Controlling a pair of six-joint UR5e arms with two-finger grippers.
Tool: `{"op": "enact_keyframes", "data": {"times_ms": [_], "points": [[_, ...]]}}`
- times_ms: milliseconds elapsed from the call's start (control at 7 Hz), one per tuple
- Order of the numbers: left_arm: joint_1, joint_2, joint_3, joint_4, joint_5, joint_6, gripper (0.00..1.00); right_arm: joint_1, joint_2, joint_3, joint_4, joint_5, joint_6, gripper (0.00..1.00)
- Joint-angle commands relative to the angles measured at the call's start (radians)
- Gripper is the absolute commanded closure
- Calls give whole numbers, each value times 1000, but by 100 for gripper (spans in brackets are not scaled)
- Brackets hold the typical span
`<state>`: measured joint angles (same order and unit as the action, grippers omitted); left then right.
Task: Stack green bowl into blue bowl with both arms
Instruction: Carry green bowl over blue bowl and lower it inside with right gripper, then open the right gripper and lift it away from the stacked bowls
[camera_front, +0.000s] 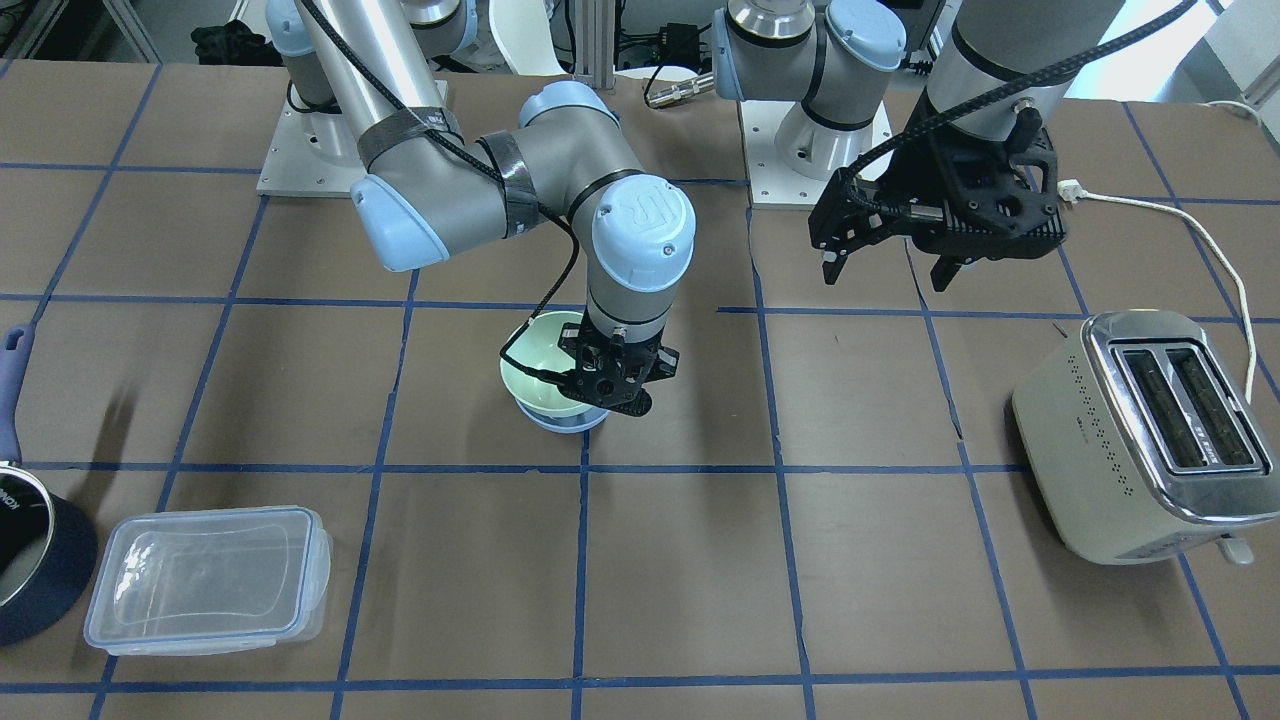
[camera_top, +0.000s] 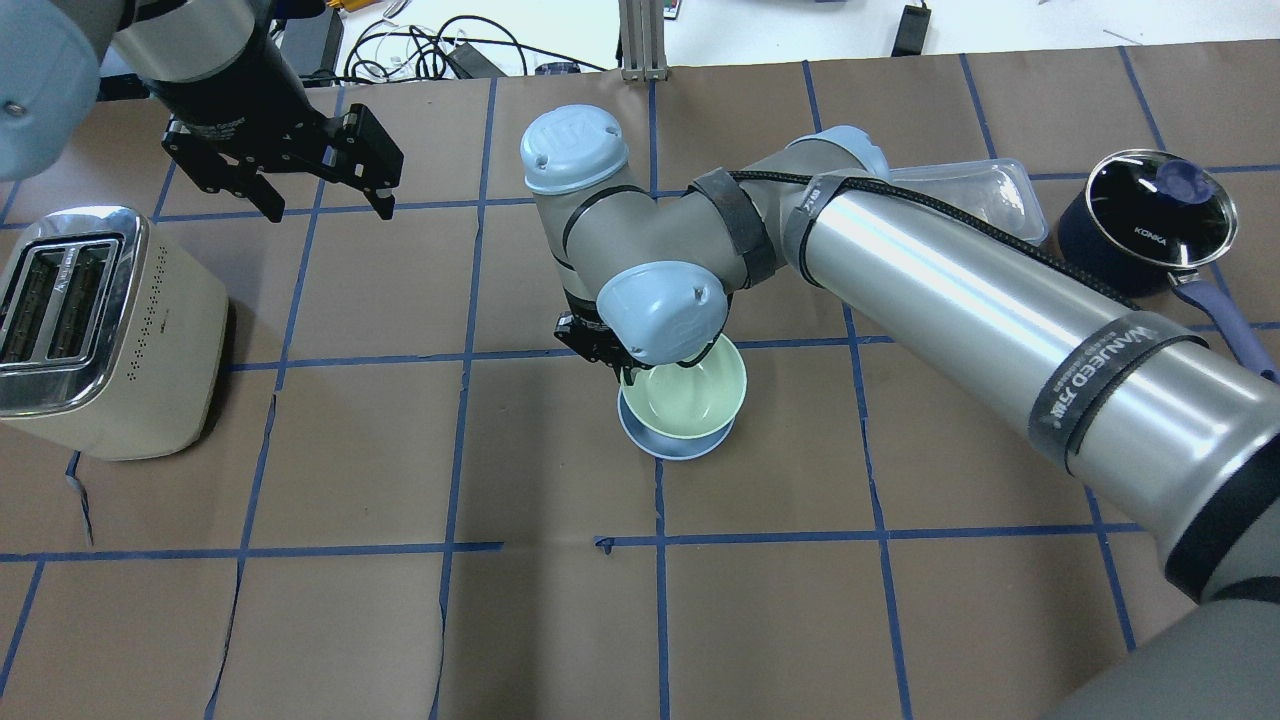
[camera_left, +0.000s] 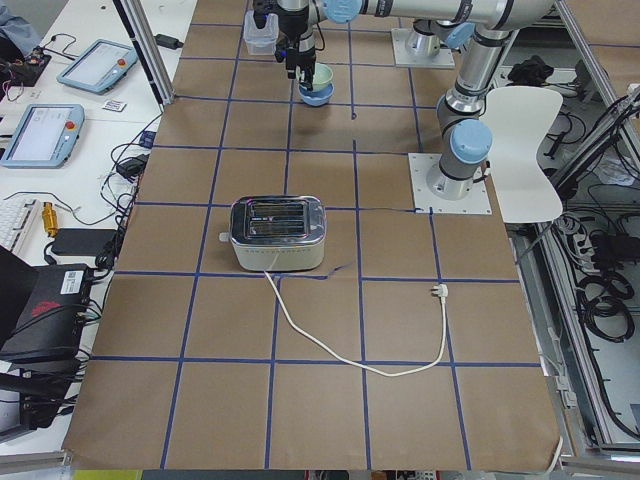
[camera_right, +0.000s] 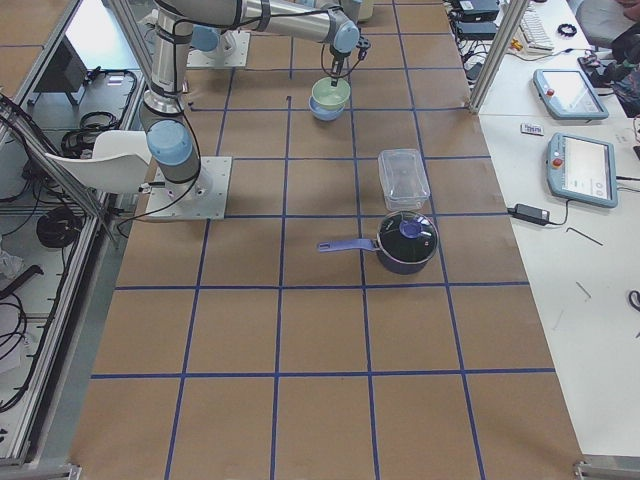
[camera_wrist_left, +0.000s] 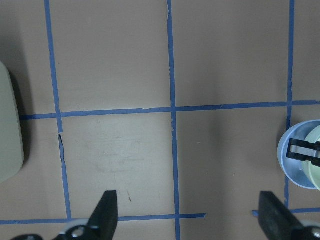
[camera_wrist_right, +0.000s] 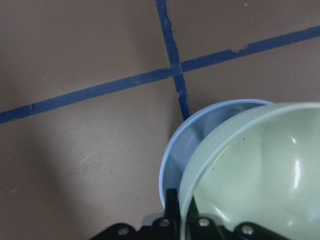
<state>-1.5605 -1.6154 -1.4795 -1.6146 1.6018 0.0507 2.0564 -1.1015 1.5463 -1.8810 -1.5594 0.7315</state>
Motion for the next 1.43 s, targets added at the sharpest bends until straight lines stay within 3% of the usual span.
{"op": "enact_keyframes", "data": {"times_ms": [0, 143, 429, 714, 1000, 1286], "points": [[-3, 0, -1, -1, -6, 3, 0, 11, 11, 0, -1, 1, -10, 75], [2, 0, -1, -1, -5, 3, 0, 10, 14, 6, -6, -13, -18, 1], [2, 0, -1, -1, -8, 3, 0, -8, 2, -5, 3, -11, -34, 0], [2, 0, -1, -1, -8, 3, 0, -108, -67, -37, 31, -14, -73, 0], [3, 0, -2, -1, -6, 5, 0, -252, -144, -31, 88, -8, -308, 0], [3, 0, -1, -1, -9, 3, 0, -338, -222, -29, 118, -14, -394, 0]]}}
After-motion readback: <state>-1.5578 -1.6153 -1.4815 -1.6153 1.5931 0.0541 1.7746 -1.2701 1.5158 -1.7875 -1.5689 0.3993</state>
